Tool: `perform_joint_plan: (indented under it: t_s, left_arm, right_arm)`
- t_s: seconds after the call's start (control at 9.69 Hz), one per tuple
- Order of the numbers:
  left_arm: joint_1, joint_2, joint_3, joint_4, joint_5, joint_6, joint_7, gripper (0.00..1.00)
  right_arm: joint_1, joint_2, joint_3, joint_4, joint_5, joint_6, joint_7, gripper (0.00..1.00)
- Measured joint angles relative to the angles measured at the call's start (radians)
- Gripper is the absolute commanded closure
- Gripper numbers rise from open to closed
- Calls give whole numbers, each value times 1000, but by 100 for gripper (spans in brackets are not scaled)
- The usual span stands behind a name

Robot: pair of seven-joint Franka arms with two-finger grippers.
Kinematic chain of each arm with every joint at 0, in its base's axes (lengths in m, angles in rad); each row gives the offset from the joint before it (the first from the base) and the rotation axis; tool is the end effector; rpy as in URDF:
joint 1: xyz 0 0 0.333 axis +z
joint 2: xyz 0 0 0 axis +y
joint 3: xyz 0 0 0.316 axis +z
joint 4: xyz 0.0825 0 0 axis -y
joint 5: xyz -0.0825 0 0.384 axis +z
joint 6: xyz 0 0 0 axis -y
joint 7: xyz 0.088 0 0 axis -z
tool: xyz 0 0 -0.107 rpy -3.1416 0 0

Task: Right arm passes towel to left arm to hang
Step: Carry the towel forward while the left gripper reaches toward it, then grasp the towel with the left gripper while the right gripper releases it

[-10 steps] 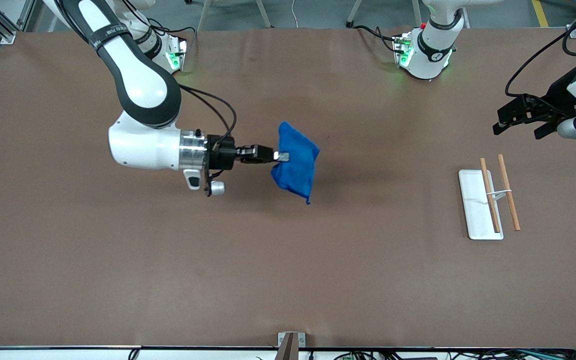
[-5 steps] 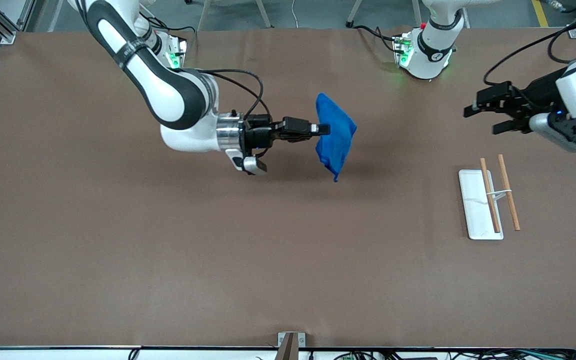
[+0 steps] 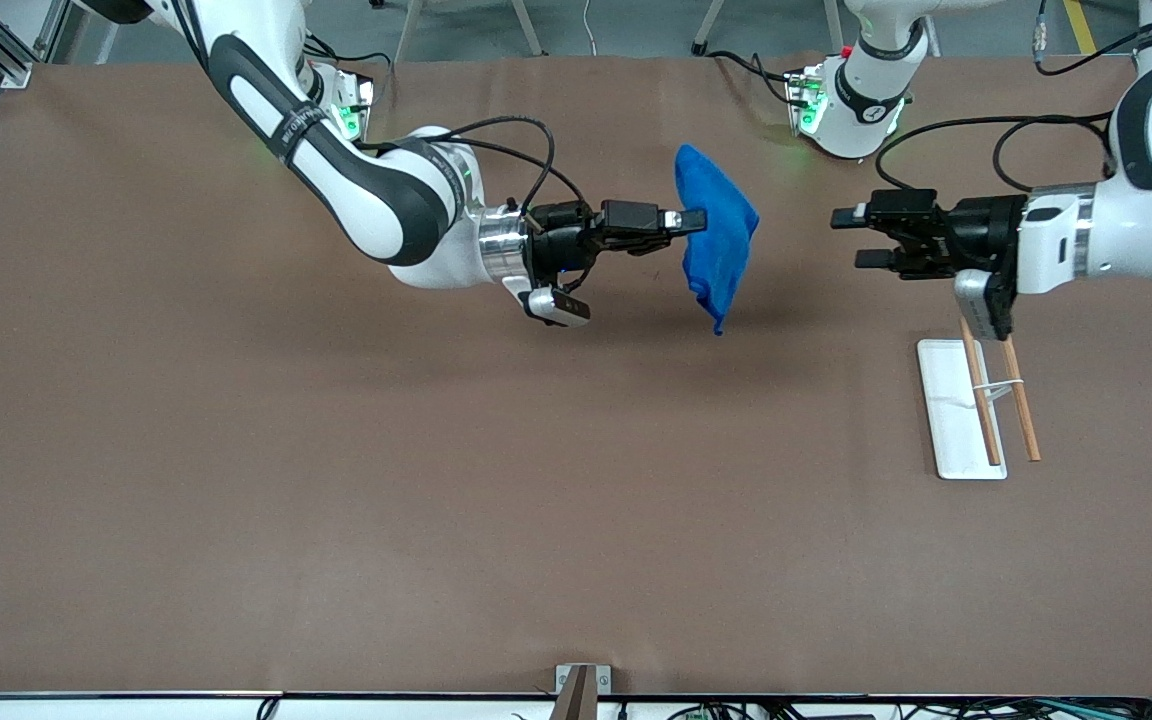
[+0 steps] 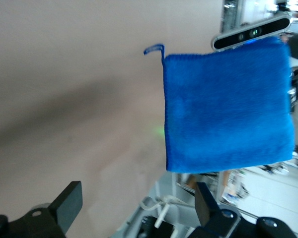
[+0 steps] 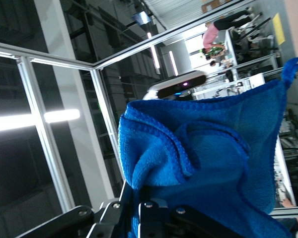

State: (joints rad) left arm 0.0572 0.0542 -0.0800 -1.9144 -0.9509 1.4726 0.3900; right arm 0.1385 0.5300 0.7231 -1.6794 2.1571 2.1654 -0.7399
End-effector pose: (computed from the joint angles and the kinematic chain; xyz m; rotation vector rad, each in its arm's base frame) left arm 0.5284 -0.1051 0.4803 2.0836 -0.2676 -0.3202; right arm 0.4939 0.4996 0.4274 -1.2053 0.2130 0.1763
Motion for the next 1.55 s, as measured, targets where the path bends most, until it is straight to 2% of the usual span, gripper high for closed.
perform_joint_plan:
  t_s: [0.52,0.83,1.13,1.24,1.34,1.44,1.55]
  left_arm:
    - [1,107,1,-104,-351,-118,133,2]
    - [-5,115,0,-162,-454,-121,175,6]
    - [-42,145,-2,-168,-525,-116,177,10]
    - [-55,153,-3,-168,-548,-109,177,53]
    - [-61,159,-4,-168,-559,-103,178,87]
    - [-60,161,-4,-168,-560,-102,178,99]
    - [-57,161,-4,-167,-561,-100,178,100]
  right_arm:
    - [3,19,6,21,3,0,-15,100]
    - [3,20,6,22,3,0,-17,100]
    - [4,20,9,22,4,1,-17,100]
    - [4,20,10,23,6,1,-17,99]
    - [4,20,11,23,9,1,-17,99]
    - [4,20,12,23,13,1,-18,99]
    - [4,20,13,23,16,1,-19,99]
